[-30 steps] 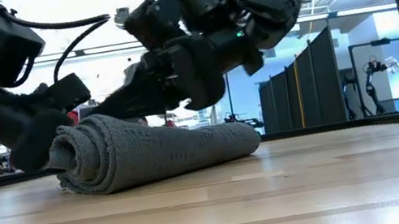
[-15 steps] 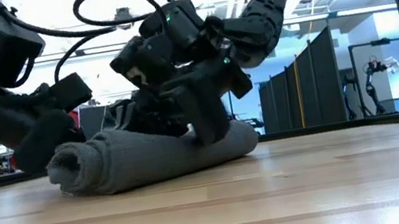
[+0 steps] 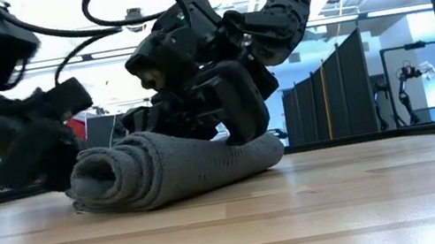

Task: Roll towel
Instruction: Roll the gray towel

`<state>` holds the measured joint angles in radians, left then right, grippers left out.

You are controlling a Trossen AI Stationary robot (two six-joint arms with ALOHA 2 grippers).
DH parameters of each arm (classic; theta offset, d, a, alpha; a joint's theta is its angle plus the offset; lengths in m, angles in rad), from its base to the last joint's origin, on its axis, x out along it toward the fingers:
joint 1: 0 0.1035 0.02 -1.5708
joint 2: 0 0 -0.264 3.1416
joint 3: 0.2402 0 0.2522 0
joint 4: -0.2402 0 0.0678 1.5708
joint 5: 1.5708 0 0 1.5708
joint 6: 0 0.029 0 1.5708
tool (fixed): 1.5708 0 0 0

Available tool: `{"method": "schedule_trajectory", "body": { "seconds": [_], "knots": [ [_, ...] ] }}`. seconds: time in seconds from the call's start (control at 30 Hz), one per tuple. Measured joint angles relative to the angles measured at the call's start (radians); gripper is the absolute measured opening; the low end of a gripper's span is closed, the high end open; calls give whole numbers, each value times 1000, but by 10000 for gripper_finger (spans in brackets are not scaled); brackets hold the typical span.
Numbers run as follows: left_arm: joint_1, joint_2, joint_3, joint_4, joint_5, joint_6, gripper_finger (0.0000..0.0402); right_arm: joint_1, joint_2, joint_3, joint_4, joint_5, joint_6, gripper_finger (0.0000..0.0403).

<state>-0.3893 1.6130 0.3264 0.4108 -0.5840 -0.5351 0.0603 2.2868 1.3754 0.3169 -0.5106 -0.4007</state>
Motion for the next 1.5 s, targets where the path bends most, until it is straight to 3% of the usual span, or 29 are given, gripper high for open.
{"method": "schedule_trajectory", "body": {
  "seconds": [0.13,0.23,0.43,0.67,0.87,1.1,1.5],
  "knots": [
    [-67,-151,-8,-123,52,-34,118,-3,0,0,-7,10,8,0],
    [-117,-202,-2,-93,41,-77,118,-3,-1,0,-5,11,8,0],
    [-148,-88,0,29,-43,-132,118,-3,-1,0,-2,16,10,0],
    [-150,90,7,259,-49,-116,118,-3,-1,0,-4,44,10,0],
    [-160,76,44,254,-44,-76,118,-3,-2,0,-12,45,10,0],
    [-175,-24,80,75,-41,-97,118,-3,-3,0,-25,48,10,0],
    [-172,65,120,74,-45,-107,118,-2,-3,0,-34,63,10,0]
  ]
}}
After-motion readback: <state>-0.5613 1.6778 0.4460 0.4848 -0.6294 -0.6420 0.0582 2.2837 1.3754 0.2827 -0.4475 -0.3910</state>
